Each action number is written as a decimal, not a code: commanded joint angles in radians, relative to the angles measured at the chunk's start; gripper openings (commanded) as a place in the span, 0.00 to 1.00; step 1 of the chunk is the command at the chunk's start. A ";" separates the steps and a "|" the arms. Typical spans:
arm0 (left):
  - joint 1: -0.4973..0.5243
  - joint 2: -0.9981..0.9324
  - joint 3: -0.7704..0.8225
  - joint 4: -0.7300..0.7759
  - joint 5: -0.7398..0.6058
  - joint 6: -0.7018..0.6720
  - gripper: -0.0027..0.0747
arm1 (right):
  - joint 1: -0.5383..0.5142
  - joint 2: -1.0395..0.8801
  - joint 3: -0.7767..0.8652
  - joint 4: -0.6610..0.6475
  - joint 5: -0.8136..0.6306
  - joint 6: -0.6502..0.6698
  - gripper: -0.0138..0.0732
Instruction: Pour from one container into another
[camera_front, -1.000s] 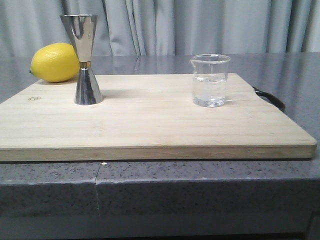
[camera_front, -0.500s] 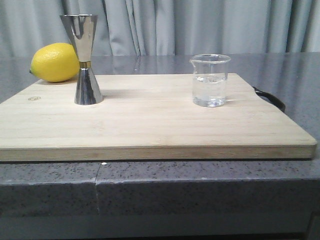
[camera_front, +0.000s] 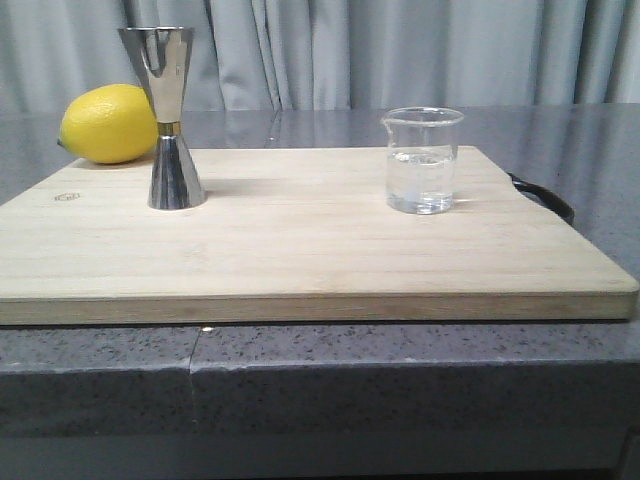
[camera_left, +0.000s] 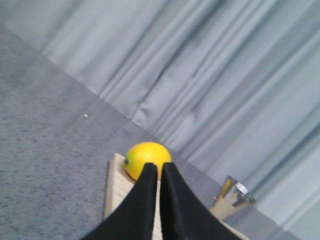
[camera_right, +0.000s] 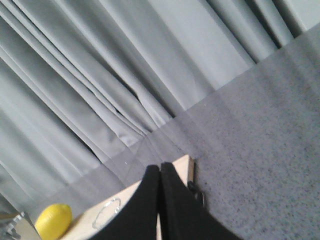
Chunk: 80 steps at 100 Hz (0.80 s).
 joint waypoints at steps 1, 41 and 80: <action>-0.002 0.042 -0.112 0.066 0.110 0.039 0.01 | 0.004 0.088 -0.130 -0.030 0.105 -0.053 0.07; -0.002 0.474 -0.371 0.070 0.300 0.336 0.01 | 0.005 0.614 -0.494 -0.030 0.307 -0.466 0.08; -0.002 0.616 -0.422 0.008 0.336 0.531 0.48 | 0.005 0.826 -0.534 -0.028 0.180 -0.466 0.64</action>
